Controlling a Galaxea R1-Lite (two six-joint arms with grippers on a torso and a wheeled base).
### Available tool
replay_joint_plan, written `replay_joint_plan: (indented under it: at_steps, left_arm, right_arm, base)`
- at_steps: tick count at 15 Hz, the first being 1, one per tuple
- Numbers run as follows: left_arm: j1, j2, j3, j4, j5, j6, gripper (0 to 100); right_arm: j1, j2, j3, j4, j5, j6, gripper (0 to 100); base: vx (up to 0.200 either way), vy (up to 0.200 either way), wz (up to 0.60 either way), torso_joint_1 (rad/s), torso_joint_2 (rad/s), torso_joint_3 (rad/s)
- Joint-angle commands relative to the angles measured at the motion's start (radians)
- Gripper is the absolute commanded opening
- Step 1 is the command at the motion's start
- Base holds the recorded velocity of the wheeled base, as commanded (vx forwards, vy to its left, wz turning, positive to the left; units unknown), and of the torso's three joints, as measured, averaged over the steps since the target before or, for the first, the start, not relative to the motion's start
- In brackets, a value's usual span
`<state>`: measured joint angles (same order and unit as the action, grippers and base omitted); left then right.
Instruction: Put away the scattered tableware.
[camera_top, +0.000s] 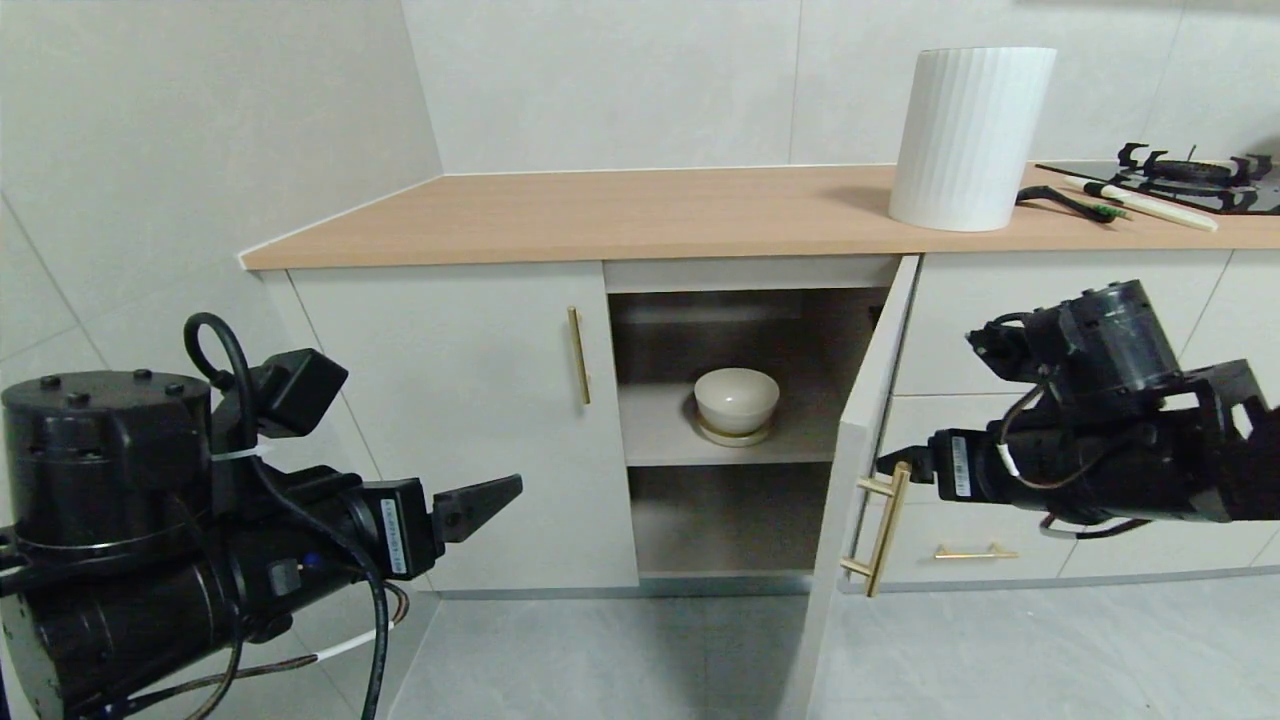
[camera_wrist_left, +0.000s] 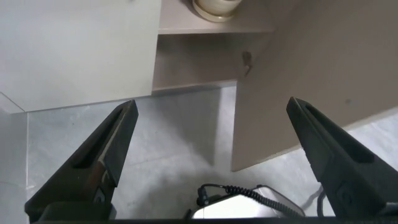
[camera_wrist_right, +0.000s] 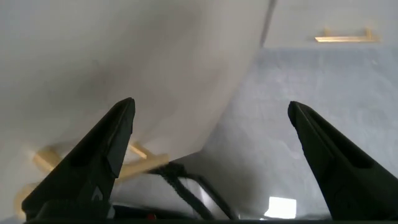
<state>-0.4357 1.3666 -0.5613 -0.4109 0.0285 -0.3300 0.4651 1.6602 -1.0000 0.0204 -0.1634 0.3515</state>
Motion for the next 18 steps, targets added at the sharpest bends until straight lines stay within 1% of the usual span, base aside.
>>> replay_joint_plan:
  at_steps: [1, 2, 3, 5, 6, 9, 14, 18]
  left_arm:
    - [0.0, -0.009, -0.002, 0.0, 0.001, 0.0, 100]
    - [0.0, -0.011, -0.003, -0.002, 0.004, 0.0, 100]
    - [0.0, -0.011, -0.003, -0.003, 0.005, 0.0, 100]
    - [0.0, -0.011, -0.003, -0.003, 0.004, 0.002, 100]
    - [0.0, -0.007, -0.003, -0.003, 0.004, 0.002, 100]
    - [-0.001, -0.001, -0.003, -0.002, 0.004, 0.002, 100]
    - [-0.012, 0.0, -0.002, 0.003, 0.004, 0.002, 100]
    - [-0.012, -0.001, 0.003, 0.003, 0.004, 0.003, 100]
  right_arm:
    - [0.02, 0.124, -0.091, 0.0, 0.001, -0.011, 100]
    - [0.032, 0.156, -0.124, -0.002, 0.002, -0.009, 100]
    - [0.035, 0.171, -0.129, -0.004, 0.018, -0.003, 100]
    - [0.033, 0.194, -0.123, -0.004, 0.091, 0.001, 100]
    - [0.03, 0.214, -0.127, -0.016, 0.107, 0.004, 100]
    - [0.033, 0.268, -0.12, -0.122, 0.105, 0.035, 100]
    - [0.035, 0.316, -0.106, -0.224, 0.102, 0.07, 100]
    - [0.038, 0.326, -0.106, -0.251, 0.102, 0.096, 100]
  base:
    - [0.0, 0.0, 0.0, 0.0, 0.0, 0.0]
    - [0.0, 0.0, 0.0, 0.0, 0.0, 0.0]
    - [0.0, 0.0, 0.0, 0.0, 0.0, 0.0]
    - [0.0, 0.0, 0.0, 0.0, 0.0, 0.0]
    - [0.0, 0.0, 0.0, 0.0, 0.0, 0.0]
    - [0.0, 0.0, 0.0, 0.0, 0.0, 0.0]
    - [0.0, 0.0, 0.0, 0.0, 0.0, 0.0]
    - [0.0, 0.0, 0.0, 0.0, 0.0, 0.0]
